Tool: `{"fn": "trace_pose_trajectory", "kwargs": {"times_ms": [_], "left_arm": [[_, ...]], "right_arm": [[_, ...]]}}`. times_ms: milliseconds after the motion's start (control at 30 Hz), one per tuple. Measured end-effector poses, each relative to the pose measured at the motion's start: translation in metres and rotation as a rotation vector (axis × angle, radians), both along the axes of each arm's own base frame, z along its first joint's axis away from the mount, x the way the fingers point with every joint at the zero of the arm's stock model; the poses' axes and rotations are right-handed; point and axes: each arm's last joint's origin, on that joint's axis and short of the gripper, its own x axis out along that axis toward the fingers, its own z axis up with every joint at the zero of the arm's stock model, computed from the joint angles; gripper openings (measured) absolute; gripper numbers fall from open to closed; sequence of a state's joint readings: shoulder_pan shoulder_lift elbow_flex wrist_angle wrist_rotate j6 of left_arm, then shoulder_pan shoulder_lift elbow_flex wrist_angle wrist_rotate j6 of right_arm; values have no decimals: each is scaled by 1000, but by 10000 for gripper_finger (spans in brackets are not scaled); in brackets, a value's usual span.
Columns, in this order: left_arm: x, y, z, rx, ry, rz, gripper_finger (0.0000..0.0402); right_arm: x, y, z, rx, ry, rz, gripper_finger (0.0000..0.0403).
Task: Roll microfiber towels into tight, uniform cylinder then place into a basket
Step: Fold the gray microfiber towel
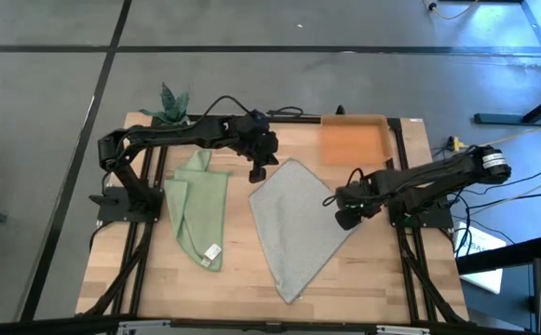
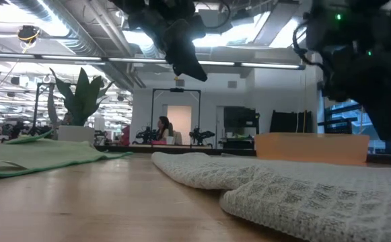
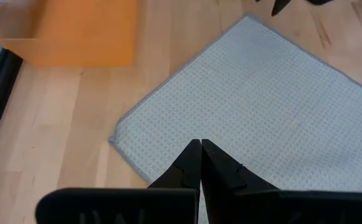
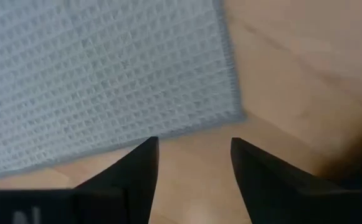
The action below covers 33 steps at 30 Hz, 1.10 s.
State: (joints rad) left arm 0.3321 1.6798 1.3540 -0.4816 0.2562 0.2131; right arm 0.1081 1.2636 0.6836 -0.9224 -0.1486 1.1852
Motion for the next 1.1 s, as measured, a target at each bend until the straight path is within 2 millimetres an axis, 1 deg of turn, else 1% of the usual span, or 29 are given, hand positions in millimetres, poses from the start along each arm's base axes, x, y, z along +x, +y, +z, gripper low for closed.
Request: {"fn": "trace_pose_trajectory", "kwargs": {"times_ms": [133,233,367,533,767,900,1100], "left_arm": [[1,-2,0,0,0,-6,0],[1,-4,0,0,-1,-12,0],[2,-6,0,0,-2,-17,0],[2,-8,0,0,-2,-21,0],[3,-9,0,0,-2,-25,0],[3,-9,0,0,-2,-24,0],[3,-8,0,14,2,-17,0]], "right_arm": [[-4,0,-18,11,-34,-24,201],[-11,-2,-28,-16,2,-68,201],[-20,-3,-38,-23,36,-72,201],[-23,-4,-44,-35,21,-70,201],[-23,-4,-45,-44,15,-43,196],[-23,-4,-45,-51,21,-44,159],[-23,-5,-45,-71,15,-44,70]]}}
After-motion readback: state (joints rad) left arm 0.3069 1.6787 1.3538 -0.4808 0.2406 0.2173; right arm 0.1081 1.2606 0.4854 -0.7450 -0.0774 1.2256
